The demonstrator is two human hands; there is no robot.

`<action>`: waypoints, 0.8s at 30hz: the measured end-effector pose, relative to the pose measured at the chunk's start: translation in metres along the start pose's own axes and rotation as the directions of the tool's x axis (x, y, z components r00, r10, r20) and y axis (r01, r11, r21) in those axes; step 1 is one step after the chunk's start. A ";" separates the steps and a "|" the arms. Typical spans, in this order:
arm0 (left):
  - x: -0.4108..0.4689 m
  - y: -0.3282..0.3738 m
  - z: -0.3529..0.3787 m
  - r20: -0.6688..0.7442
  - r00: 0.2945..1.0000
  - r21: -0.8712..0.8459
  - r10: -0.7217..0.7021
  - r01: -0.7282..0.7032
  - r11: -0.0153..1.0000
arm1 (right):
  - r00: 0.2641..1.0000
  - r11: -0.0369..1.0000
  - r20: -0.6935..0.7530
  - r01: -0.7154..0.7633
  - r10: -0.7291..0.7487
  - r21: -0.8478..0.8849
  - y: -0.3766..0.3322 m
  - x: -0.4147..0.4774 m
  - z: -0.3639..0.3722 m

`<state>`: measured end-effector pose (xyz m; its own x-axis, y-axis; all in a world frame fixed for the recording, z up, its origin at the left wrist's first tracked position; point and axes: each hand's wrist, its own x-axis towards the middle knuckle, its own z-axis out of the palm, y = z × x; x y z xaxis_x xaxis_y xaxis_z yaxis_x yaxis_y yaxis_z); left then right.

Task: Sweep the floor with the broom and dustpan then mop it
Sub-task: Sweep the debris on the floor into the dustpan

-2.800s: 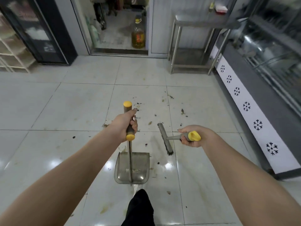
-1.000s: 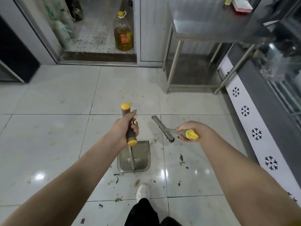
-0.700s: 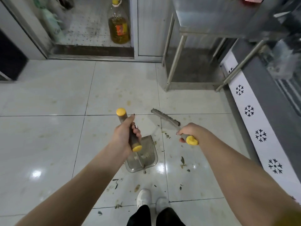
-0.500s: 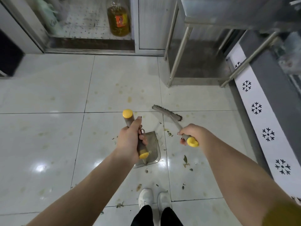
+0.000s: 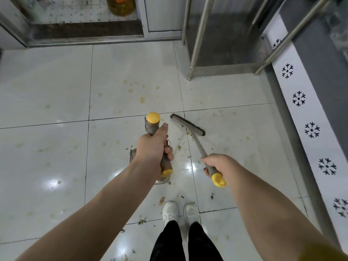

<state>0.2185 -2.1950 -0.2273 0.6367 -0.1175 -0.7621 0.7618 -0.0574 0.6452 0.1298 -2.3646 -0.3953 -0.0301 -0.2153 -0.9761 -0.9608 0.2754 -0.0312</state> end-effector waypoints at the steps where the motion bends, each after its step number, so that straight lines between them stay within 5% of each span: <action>1: 0.000 0.000 0.001 0.003 1.000 0.005 0.002 -0.002 1.000 | 1.000 1.000 0.003 -0.015 0.015 -0.003 0.006 -0.001 0.001; 8: -0.006 -0.003 -0.005 -0.001 1.000 0.068 -0.004 0.004 0.998 | 0.986 0.986 0.099 -0.145 0.137 0.083 0.023 -0.031 -0.017; 20: -0.026 0.002 -0.014 0.033 0.999 0.021 -0.012 0.012 1.000 | 0.998 0.978 0.029 -0.052 0.047 0.201 0.020 -0.040 -0.068; 24: -0.025 -0.003 -0.014 0.026 1.000 0.047 -0.013 0.011 0.999 | 1.000 0.995 0.011 0.001 -0.002 0.101 0.021 -0.028 -0.054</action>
<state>0.2019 -2.1776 -0.2110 0.6236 -0.1427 -0.7686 0.7626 -0.1055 0.6383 0.0957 -2.4036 -0.3569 -0.0247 -0.2054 -0.9784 -0.9281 0.3683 -0.0539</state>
